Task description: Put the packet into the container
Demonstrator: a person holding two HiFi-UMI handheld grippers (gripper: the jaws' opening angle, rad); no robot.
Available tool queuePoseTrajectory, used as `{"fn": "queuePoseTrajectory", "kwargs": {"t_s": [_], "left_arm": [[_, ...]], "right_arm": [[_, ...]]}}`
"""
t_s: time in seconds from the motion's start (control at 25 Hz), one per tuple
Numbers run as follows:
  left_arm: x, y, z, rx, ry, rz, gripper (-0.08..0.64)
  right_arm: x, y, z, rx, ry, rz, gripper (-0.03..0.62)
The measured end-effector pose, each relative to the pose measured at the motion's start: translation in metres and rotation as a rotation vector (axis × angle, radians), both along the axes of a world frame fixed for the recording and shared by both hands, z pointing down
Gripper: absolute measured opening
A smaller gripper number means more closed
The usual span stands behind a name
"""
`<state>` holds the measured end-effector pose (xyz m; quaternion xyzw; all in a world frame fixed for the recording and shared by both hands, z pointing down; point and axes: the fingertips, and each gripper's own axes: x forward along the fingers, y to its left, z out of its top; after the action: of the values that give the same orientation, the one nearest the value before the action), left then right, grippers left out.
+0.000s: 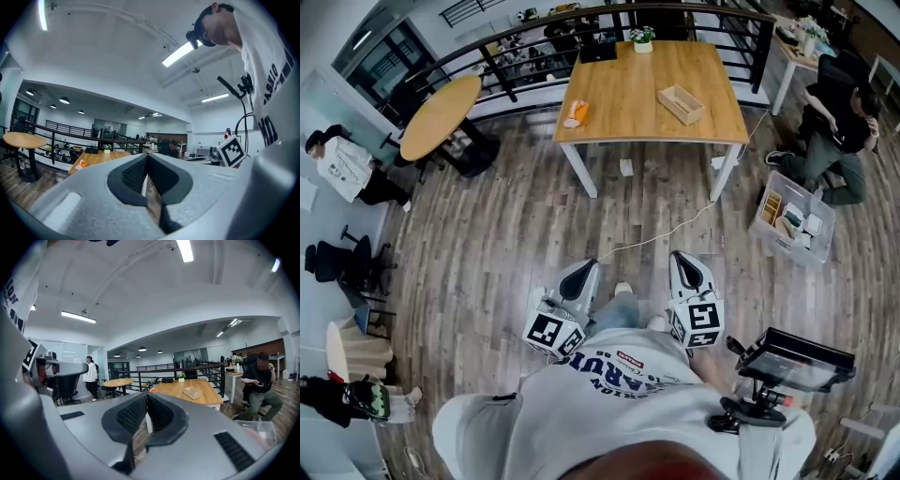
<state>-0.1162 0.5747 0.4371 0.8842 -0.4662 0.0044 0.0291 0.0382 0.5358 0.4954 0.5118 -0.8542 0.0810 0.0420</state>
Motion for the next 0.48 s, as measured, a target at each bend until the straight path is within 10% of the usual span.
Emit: {"fn": "queuePoseTrajectory", "kwargs": {"t_s": [0.48], "left_arm": [[0.006, -0.027, -0.004, 0.018, 0.005, 0.024, 0.002]], "right_arm": [[0.013, -0.025, 0.001, -0.002, 0.002, 0.043, 0.011]]}}
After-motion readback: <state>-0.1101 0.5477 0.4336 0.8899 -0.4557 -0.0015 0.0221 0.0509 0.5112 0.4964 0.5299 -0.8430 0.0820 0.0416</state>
